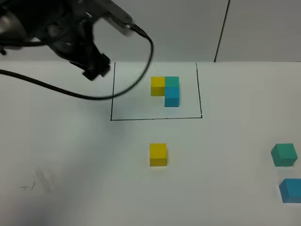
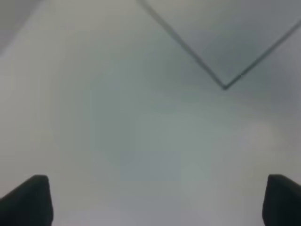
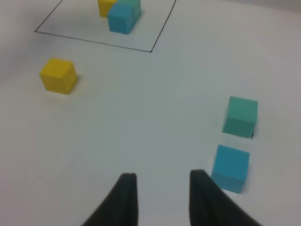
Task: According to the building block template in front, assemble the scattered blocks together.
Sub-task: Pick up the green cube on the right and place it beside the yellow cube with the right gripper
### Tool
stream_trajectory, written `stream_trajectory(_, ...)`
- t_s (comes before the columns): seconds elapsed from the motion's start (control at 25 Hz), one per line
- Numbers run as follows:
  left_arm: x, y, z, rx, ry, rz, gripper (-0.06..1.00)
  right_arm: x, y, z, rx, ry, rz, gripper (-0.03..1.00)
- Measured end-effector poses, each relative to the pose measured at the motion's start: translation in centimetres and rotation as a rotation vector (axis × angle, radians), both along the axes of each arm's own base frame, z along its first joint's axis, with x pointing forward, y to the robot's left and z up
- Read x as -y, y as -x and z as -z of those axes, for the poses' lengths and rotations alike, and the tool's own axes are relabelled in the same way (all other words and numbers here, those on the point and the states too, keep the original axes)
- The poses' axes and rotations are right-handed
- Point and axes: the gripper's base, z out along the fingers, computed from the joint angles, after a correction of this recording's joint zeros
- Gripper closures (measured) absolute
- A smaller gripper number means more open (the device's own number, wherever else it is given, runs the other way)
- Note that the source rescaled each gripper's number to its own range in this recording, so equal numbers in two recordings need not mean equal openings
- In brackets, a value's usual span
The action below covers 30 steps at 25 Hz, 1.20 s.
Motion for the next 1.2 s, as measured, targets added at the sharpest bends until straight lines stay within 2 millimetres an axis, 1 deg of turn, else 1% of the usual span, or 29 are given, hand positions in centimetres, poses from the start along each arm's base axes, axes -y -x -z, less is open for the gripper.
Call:
stream_trajectory(0.08, -2.8, 0.4, -1.8, 0.029, 0.064, -0.096, 0.05, 0.0, 0.0, 0.0, 0.0, 0.0, 0.0, 0.97)
stream_trajectory(0.16, -5.6, 1.6, -4.0, 0.07, 0.121, -0.173, 0.07, 0.0, 0.0, 0.0, 0.0, 0.0, 0.0, 0.97)
stream_trajectory(0.2, -6.8, 2.3, -4.8, 0.084, 0.138, -0.206, 0.08, 0.0, 0.0, 0.0, 0.0, 0.0, 0.0, 0.97)
stream_trajectory(0.28, -8.9, 4.3, -6.8, 0.131, 0.165, -0.255, 0.09, 0.0, 0.0, 0.0, 0.0, 0.0, 0.0, 0.97)
stream_trajectory(0.36, -10.6, 6.5, -8.2, 0.165, 0.173, -0.289, 0.09, 0.0, 0.0, 0.0, 0.0, 0.0, 0.0, 0.97)
stream_trajectory(0.44, -12.0, 9.6, -10.0, 0.218, 0.187, -0.308, 0.1, 0.0, 0.0, 0.0, 0.0, 0.0, 0.0, 0.97)
stream_trajectory(0.48, -12.5, 11.0, -10.6, 0.238, 0.191, -0.314, 0.1, 0.0, 0.0, 0.0, 0.0, 0.0, 0.0, 0.97)
stream_trajectory(0.6, -13.9, 16.8, -13.0, 0.343, 0.228, -0.317, 0.11, 0.0, 0.0, 0.0, 0.0, 0.0, 0.0, 0.97)
stream_trajectory(0.64, -14.2, 18.4, -13.3, 0.368, 0.238, -0.316, 0.12, 0.0, 0.0, 0.0, 0.0, 0.0, 0.0, 0.97)
stream_trajectory(0.72, -15.1, 22.7, -14.3, 0.445, 0.275, -0.307, 0.15, 0.0, 0.0, 0.0, 0.0, 0.0, 0.0, 0.97)
stream_trajectory(0.76, -15.4, 24.5, -14.4, 0.469, 0.294, -0.298, 0.17, 0.0, 0.0, 0.0, 0.0, 0.0, 0.0, 0.97)
stream_trajectory(0.88, -16.3, 31.6, -14.5, 0.583, 0.375, -0.23, 0.2, 0.0, 0.0, 0.0, 0.0, 0.0, 0.0, 0.97)
stream_trajectory(1.0, -16.9, 37.8, -13.5, 0.687, 0.46, -0.136, 0.22, 0.0, 0.0, 0.0, 0.0, 0.0, 0.0, 0.97)
stream_trajectory(1.04, -17.0, 39.5, -13.0, 0.715, 0.487, -0.111, 0.22, 0.0, 0.0, 0.0, 0.0, 0.0, 0.0, 0.97)
stream_trajectory(1.12, -17.1, 42.0, -11.8, 0.752, 0.546, -0.078, 0.22, 0.0, 0.0, 0.0, 0.0, 0.0, 0.0, 0.97)
stream_trajectory(1.16, -17.1, 42.9, -11.0, 0.764, 0.575, -0.073, 0.23, 0.0, 0.0, 0.0, 0.0, 0.0, 0.0, 0.97)
stream_trajectory(1.2, -17.1, 43.4, -10.2, 0.759, 0.604, -0.074, 0.23, 0.0, 0.0, 0.0, 0.0, 0.0, 0.0, 0.97)
